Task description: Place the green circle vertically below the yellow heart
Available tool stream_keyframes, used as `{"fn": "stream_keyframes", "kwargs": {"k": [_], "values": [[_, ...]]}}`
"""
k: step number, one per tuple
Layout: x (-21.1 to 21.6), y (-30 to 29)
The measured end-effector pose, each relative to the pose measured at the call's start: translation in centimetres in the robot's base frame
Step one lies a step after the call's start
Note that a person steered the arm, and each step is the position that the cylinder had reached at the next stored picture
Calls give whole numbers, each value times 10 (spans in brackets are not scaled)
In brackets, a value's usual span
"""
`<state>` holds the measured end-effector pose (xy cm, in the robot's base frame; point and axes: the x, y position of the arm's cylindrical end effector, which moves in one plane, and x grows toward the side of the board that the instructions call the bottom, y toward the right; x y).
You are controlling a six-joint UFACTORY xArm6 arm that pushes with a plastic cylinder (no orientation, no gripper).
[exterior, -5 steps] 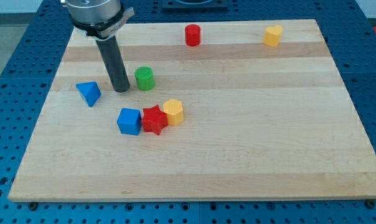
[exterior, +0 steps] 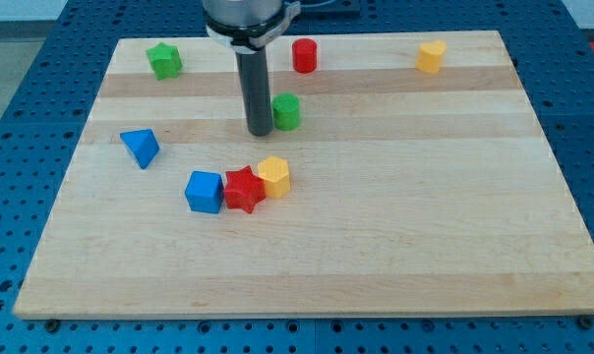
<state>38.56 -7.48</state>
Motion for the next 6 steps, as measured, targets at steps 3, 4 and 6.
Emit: {"fn": "stream_keyframes", "kwargs": {"k": [3,4,6], "values": [[-38,-9],[-31,22],[10,163]]}}
